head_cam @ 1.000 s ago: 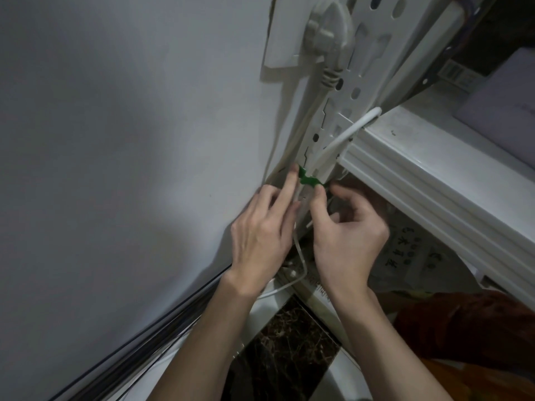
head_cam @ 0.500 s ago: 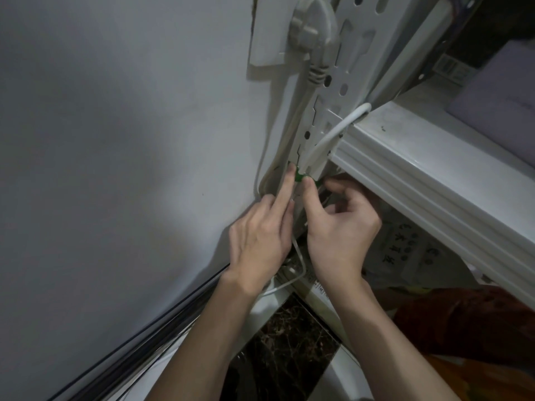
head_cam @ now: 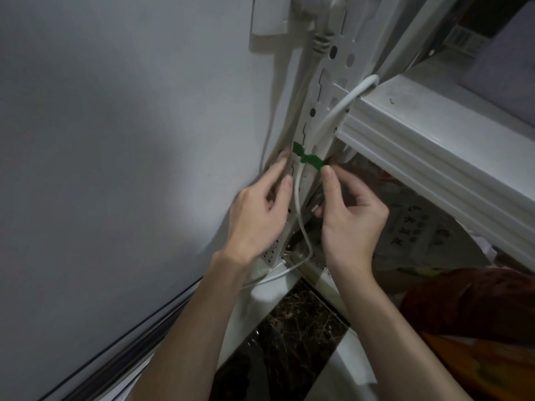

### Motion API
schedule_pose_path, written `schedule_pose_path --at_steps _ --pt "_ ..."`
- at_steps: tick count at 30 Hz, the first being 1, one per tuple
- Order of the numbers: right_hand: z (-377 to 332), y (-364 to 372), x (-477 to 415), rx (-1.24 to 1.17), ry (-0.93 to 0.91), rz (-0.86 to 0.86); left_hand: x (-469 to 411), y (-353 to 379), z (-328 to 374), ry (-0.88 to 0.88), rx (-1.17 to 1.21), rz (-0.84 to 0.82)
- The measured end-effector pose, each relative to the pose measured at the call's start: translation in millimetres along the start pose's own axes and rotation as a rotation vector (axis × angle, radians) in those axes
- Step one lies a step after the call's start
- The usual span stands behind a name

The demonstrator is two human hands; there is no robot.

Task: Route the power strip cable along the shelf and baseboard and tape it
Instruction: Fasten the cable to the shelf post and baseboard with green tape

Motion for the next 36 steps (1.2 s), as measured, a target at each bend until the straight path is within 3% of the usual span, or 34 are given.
schedule_pose_path --at_steps 5,12,24,36 --pt "7.5 2.2 3.4 -0.128 0.155 0.030 2.7 8.9 4.3 -0.156 0.561 0.093" --pt "8.9 6.8 -1.7 -0.023 0.083 0.074 -1.4 25.6 7.7 -0.395 0.841 0.142" --pt "-8.1 7.5 1.1 0.153 -0.191 0.058 -3.6 24.1 10.5 -0.534 0.901 0.073" --pt "-2.3 11.3 -1.7 0.092 -0.133 0.133 -3.2 29.9 9.0 -0.612 0.987 0.120"
Point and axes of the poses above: each hand's wrist, its own x-axis away from the middle knuckle, its own y-axis out of the palm, z = x × y, the point moved 7 cm from there along -x, towards the middle knuckle, and after that the axes turned 10 degrees about -y, right-handed, at the moved point
